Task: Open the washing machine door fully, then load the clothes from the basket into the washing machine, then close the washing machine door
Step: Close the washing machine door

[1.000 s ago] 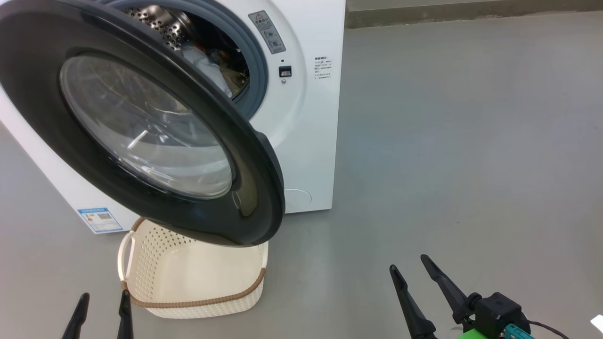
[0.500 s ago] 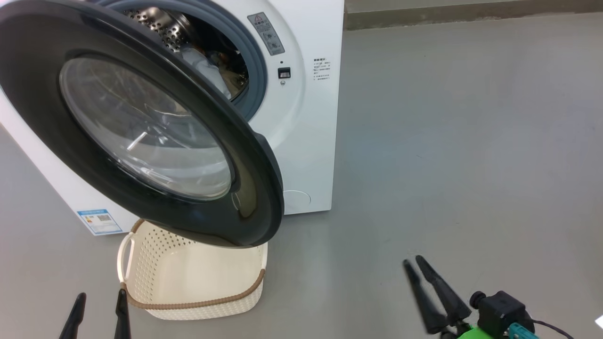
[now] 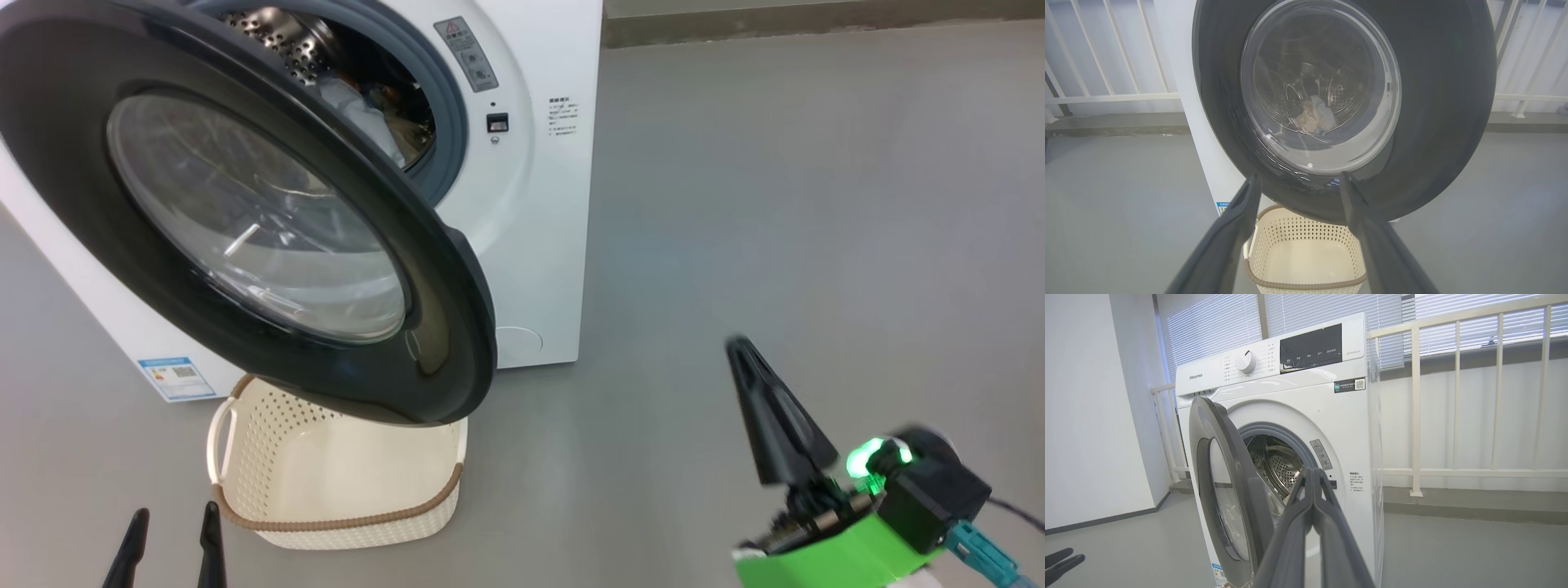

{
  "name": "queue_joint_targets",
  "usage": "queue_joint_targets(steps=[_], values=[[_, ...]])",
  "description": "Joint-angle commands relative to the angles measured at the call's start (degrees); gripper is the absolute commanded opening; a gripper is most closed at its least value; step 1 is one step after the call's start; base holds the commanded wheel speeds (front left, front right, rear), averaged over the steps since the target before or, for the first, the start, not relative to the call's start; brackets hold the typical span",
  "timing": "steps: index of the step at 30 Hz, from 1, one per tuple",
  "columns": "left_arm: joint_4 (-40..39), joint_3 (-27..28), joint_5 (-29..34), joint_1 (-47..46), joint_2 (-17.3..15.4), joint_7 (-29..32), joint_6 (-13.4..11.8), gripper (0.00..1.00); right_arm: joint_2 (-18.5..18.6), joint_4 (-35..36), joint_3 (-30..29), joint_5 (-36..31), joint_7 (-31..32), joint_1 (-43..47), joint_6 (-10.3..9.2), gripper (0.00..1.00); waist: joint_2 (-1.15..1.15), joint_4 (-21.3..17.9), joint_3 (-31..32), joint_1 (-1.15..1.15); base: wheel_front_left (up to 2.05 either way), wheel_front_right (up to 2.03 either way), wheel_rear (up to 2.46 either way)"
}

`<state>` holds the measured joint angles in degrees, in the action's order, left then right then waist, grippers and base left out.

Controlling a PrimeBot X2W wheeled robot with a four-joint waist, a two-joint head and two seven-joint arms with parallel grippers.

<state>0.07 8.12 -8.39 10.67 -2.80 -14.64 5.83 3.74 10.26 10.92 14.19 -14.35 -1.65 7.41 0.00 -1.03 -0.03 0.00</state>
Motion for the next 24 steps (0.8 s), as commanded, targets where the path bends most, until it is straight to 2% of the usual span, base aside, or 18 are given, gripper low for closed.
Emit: queue_joint_targets(steps=[1,6,10,19,24], values=[[-1.3,1.9,-0.3,-1.2,-0.4,-0.4,0.1,1.0,0.0,2.8,2.8,-0.1,-0.6,-3.5,0.08,0.0,0.0,0.2,-0.1,0.0,0.0,0.0,0.0],[-1.2,1.3,-0.6,-1.5,-0.3,-0.4,0.2,1.0,0.9,7.7,10.3,0.7,-0.6,-9.5,0.08,0.0,0.0,1.7,-0.7,0.0,0.0,0.0,0.0],[-0.9,0.3,-0.8,-2.2,-0.2,-0.4,0.4,1.0,0.7,8.3,17.2,1.8,0.3,-13.5,0.08,0.0,0.0,3.6,-1.5,0.0,0.0,0.0,0.0],[-0.3,-3.8,-2.2,-5.6,-0.1,-0.4,0.4,1.0,0.7,-3.9,30.3,4.7,1.8,-17.7,0.08,0.0,0.0,9.8,-6.2,0.0,0.0,0.0,0.0],[0.1,-6.4,-3.7,-7.8,-0.1,-0.4,-0.3,1.0,1.4,-10.4,32.6,5.3,1.6,-18.9,0.08,0.0,0.0,12.8,-9.1,0.0,0.0,0.0,0.0]])
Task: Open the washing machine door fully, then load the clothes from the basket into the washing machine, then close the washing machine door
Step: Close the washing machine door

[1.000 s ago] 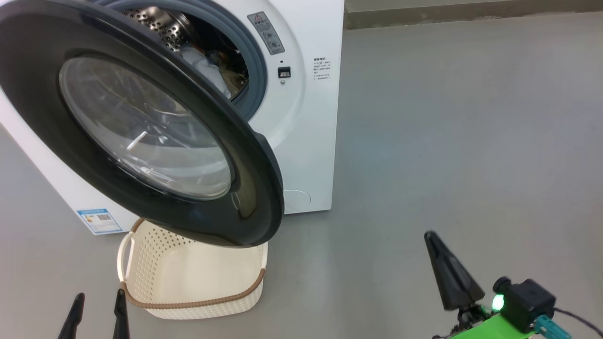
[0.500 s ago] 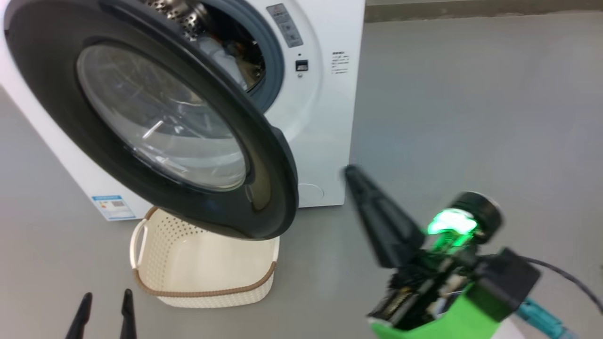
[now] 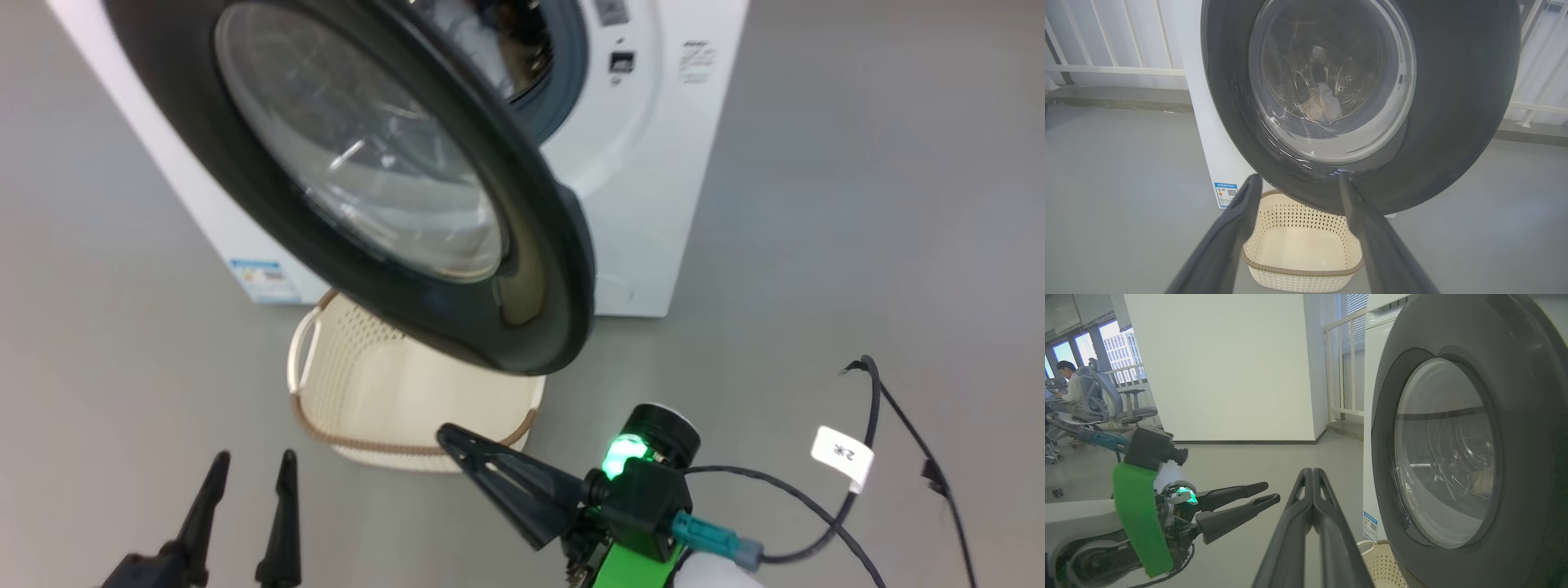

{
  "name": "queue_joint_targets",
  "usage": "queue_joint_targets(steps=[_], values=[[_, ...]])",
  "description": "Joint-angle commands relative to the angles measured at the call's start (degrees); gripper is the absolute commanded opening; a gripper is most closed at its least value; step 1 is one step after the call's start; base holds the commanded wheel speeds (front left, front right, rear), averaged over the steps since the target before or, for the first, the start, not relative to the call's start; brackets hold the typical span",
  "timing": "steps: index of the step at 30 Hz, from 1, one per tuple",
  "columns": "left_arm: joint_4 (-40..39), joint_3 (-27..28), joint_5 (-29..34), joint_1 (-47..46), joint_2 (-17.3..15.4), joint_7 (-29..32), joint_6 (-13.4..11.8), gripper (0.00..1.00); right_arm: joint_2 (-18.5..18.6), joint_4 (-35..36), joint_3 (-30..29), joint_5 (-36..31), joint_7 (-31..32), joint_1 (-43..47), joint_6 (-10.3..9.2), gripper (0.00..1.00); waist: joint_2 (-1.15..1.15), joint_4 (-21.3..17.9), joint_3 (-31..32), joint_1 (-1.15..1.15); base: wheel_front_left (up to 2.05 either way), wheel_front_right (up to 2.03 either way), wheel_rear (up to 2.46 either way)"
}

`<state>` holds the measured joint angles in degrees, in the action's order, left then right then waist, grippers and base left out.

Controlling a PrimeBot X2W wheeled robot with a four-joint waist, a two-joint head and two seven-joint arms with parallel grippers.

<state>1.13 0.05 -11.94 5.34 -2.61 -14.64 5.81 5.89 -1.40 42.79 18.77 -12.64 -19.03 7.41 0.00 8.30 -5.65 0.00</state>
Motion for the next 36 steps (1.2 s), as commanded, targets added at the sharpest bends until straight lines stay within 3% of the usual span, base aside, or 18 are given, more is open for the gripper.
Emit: queue_joint_targets(steps=[1,13,26,36], values=[[-0.9,1.1,-0.5,-2.9,-0.3,-0.4,-0.4,1.0,-0.5,-0.2,0.5,0.7,-0.2,-1.9,0.08,0.0,0.0,4.0,-4.2,0.0,0.0,0.0,0.0],[-0.4,-2.6,-3.2,-7.4,-0.3,-0.4,-2.0,1.0,0.6,-10.8,-7.9,-0.8,-1.9,-7.5,0.08,0.0,0.0,7.0,-11.3,0.0,0.0,0.0,0.0],[-0.3,-5.5,-4.0,-11.9,-0.3,-0.4,-2.3,1.0,2.6,-14.9,-15.5,-3.6,-2.3,-15.0,0.08,0.0,0.0,7.4,-15.0,0.0,0.0,0.0,0.0],[-0.8,-7.3,-4.8,-14.0,-0.3,-0.4,-2.2,1.0,3.1,-17.5,-24.5,-4.8,-2.3,-21.5,0.08,0.0,0.0,8.0,-18.0,0.0,0.0,0.0,0.0]])
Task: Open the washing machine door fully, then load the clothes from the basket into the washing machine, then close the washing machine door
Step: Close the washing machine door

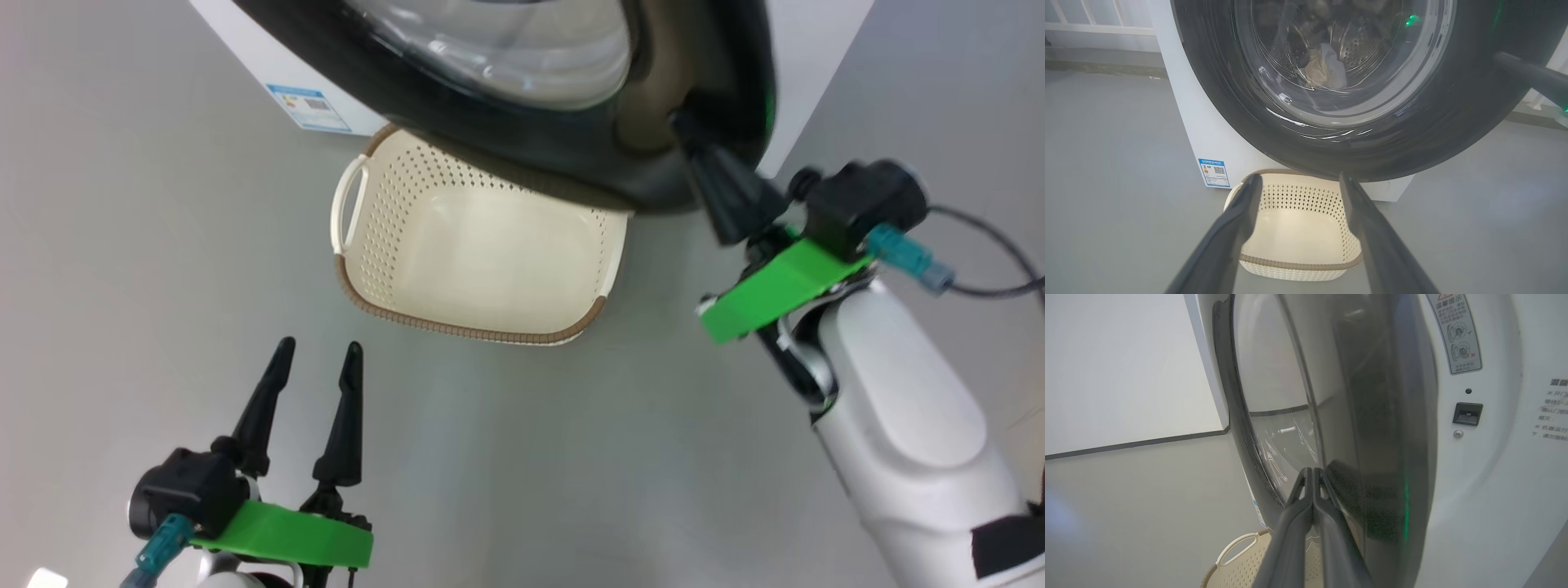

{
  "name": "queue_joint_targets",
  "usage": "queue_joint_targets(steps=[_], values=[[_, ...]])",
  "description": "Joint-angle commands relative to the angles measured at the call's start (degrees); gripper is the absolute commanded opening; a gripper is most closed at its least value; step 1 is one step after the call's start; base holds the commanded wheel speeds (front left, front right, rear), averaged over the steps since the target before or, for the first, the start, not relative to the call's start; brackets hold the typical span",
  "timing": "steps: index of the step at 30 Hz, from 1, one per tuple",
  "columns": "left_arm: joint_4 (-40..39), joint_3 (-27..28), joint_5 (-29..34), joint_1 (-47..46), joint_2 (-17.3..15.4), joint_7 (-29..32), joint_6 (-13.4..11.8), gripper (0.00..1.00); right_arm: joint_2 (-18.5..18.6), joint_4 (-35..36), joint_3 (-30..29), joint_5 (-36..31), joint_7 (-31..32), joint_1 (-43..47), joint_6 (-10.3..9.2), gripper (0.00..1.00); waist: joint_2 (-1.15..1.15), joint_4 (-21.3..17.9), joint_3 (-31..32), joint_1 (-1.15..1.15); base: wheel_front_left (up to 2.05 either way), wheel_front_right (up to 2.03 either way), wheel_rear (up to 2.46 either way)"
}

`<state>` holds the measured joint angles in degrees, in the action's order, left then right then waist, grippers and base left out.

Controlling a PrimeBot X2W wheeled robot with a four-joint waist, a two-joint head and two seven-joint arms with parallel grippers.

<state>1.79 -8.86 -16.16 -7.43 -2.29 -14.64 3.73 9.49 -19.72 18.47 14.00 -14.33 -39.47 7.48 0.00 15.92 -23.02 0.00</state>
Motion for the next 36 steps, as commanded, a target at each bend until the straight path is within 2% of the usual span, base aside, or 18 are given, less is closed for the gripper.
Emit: queue_joint_targets(steps=[1,15,29,36], values=[[-1.5,1.6,-0.6,-1.2,-0.6,-0.4,-0.1,1.0,-0.5,0.8,-0.2,0.0,-0.7,-1.1,0.01,0.0,0.0,0.4,-0.6,0.0,0.0,0.0,0.0],[-1.3,-2.1,-2.4,-3.2,-0.6,-0.4,-0.1,1.0,0.8,-9.4,-9.8,-3.0,-0.7,-16.9,0.01,0.0,0.0,3.3,-4.9,0.0,0.0,0.0,0.0],[-1.2,-3.9,-3.2,-5.9,-0.6,-0.4,-0.2,1.0,1.2,-17.9,-14.0,-7.4,-0.7,-26.5,0.01,0.0,0.0,4.3,-8.0,0.0,0.0,0.0,0.0],[-1.0,-4.2,-3.5,-6.7,-0.6,-0.4,-0.1,1.0,1.3,-19.6,-14.7,-8.7,-0.7,-28.4,0.01,0.0,0.0,4.3,-8.8,0.0,0.0,0.0,0.0]])
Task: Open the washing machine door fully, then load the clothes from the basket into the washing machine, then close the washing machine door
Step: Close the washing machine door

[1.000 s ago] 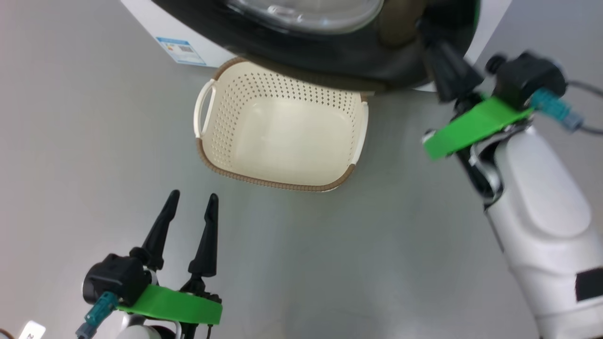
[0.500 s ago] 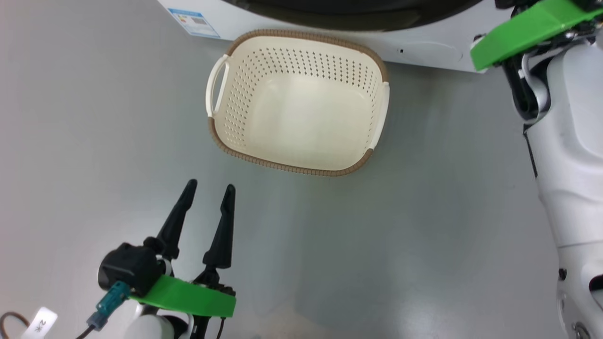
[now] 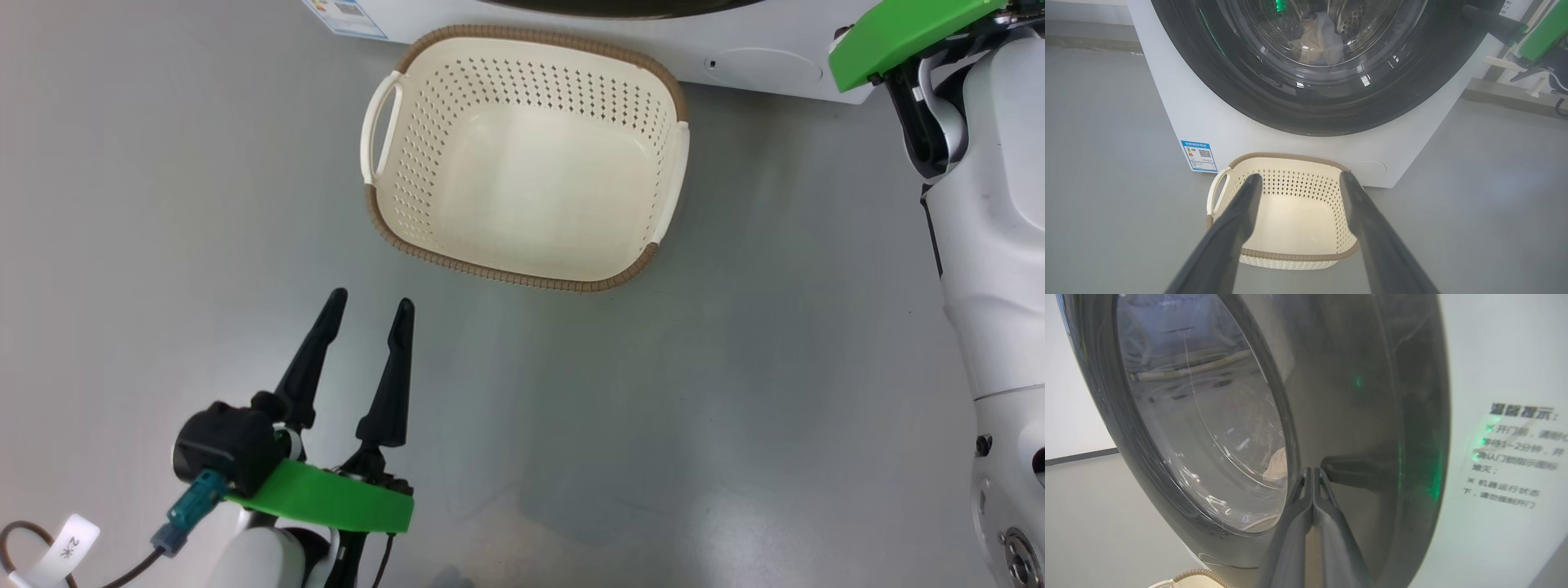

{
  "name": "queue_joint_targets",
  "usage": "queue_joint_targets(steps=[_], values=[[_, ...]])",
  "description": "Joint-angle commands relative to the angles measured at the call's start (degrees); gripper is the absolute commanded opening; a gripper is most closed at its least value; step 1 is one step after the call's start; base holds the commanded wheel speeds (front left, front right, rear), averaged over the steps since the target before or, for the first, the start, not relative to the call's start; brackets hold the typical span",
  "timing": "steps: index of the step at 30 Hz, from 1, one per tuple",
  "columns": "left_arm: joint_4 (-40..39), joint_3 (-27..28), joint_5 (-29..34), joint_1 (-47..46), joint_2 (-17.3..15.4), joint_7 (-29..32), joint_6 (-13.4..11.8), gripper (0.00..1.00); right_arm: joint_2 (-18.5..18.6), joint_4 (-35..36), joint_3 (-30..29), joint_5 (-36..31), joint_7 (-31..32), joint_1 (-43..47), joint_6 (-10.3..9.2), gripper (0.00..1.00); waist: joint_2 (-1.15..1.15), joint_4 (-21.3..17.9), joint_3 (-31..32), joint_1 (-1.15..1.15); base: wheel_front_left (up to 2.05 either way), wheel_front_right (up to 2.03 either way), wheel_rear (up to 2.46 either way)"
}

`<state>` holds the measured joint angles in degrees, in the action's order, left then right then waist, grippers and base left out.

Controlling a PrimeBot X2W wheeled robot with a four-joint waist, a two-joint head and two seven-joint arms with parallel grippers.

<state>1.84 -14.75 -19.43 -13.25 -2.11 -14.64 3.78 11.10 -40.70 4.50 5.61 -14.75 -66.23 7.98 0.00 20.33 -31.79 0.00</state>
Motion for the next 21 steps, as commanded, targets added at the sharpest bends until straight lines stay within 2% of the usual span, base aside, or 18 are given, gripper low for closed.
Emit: queue_joint_targets(steps=[1,12,21], values=[[-1.1,1.7,-0.3,-1.0,-0.8,-0.4,-0.2,1.0,-0.4,1.7,-0.3,-0.1,-0.2,-1.5,-0.49,0.0,0.0,-0.2,-0.1,0.0,0.0,0.0,0.0],[-1.1,3.6,0.4,-1.1,-0.8,-0.4,0.0,1.0,-0.3,7.5,5.3,5.8,-0.2,4.2,-0.49,0.0,0.0,-2.4,1.5,0.0,0.0,0.0,0.0],[-0.9,6.5,2.3,-0.7,-0.8,-0.4,0.7,1.0,1.0,15.7,9.0,12.7,-0.2,13.5,-0.49,0.0,0.0,-5.7,4.8,0.0,0.0,0.0,0.0]])
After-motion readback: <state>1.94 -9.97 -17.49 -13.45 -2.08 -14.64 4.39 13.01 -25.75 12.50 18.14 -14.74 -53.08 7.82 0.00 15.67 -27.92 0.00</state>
